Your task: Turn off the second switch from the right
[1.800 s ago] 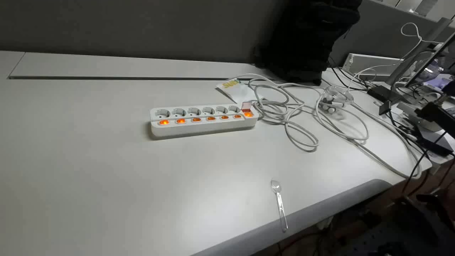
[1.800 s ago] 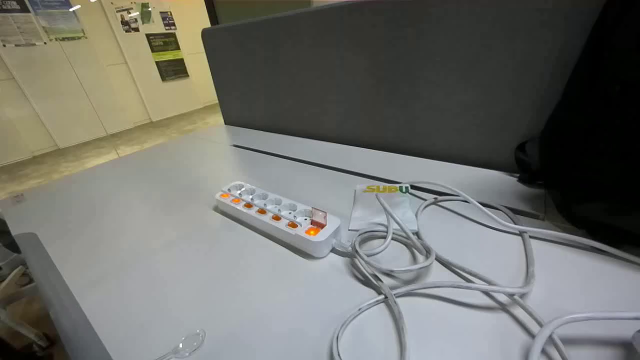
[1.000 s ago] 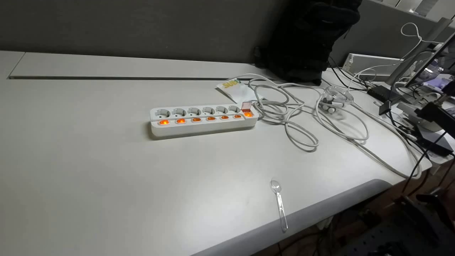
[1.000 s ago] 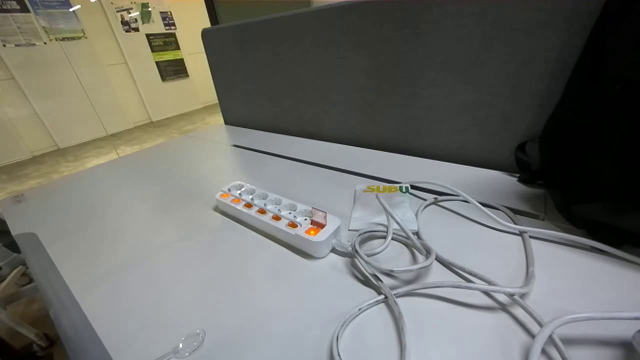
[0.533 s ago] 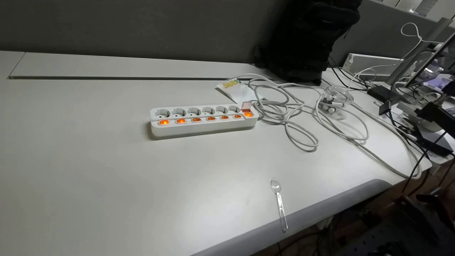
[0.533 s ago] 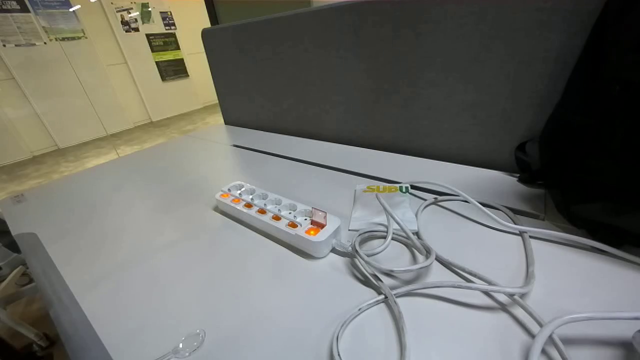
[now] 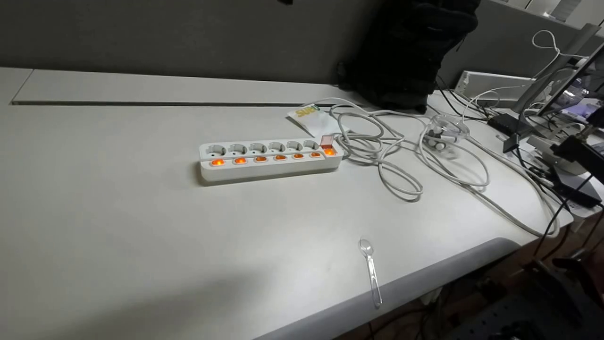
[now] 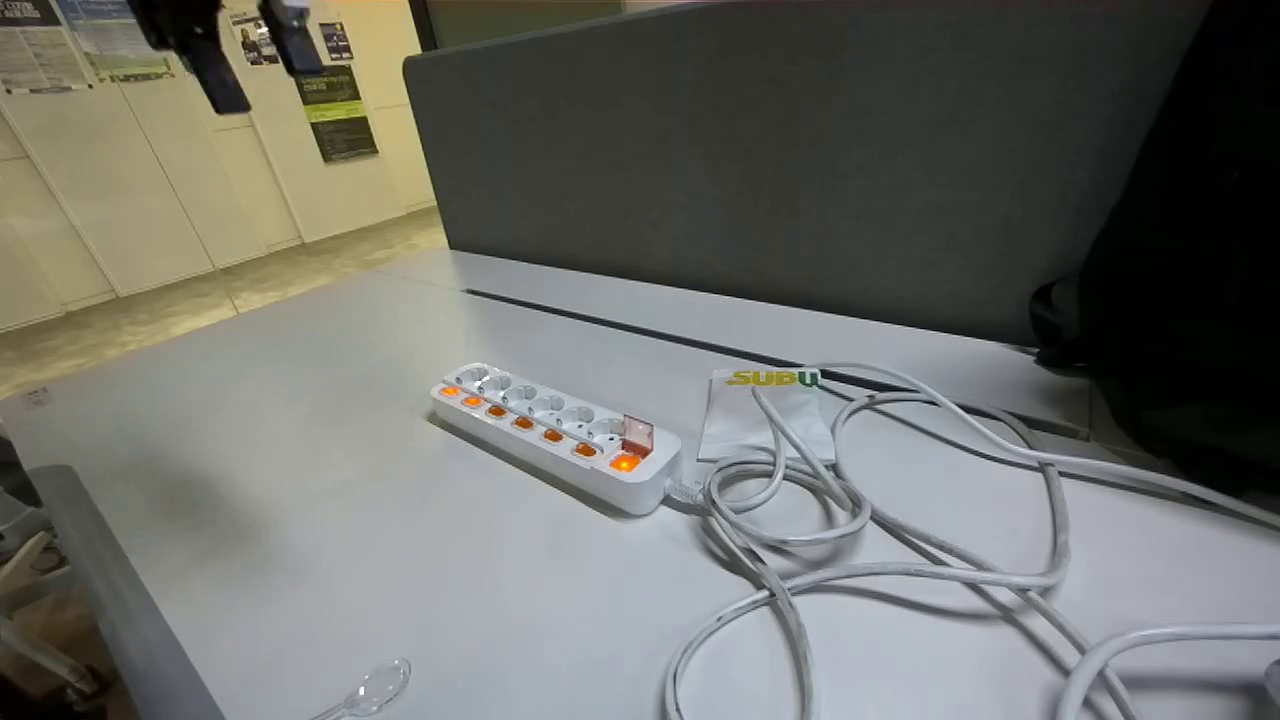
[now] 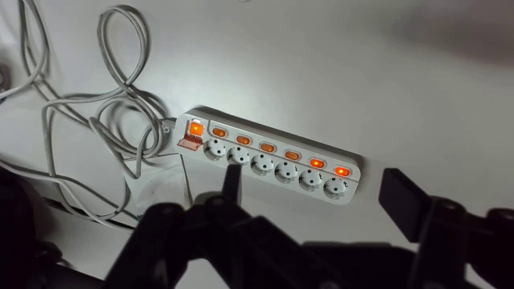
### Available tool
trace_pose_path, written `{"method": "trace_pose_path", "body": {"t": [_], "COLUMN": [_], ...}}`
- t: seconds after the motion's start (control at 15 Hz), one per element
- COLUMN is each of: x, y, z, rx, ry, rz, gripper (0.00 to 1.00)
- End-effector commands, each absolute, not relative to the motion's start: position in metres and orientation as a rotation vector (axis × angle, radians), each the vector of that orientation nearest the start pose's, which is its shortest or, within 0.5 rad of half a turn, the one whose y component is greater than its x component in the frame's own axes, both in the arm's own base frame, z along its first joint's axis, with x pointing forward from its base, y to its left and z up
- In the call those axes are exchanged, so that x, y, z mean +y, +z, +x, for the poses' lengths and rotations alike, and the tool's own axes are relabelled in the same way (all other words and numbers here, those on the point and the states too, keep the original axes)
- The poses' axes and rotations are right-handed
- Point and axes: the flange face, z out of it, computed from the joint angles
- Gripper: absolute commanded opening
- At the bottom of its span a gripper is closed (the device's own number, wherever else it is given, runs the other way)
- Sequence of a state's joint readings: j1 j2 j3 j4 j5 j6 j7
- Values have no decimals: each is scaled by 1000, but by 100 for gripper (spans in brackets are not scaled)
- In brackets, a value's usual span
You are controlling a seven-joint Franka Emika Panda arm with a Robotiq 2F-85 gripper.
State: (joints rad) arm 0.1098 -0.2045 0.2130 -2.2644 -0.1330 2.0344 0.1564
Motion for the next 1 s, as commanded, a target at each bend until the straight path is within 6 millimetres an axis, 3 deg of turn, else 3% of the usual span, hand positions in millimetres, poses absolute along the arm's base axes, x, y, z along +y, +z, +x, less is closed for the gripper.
{"method": "trace_pose_path", "body": {"t": [0.0,0.53,0.67,0.93], "x": [145,131,127,123], "y": [410,341,326,304], "z": [479,506,511,520], "rx": [-226,-107,-80,-17], "ry": [15,161,220,289], "rz": [-3276,-3248,-3228,-3190], "gripper": [60,5,0,0]}}
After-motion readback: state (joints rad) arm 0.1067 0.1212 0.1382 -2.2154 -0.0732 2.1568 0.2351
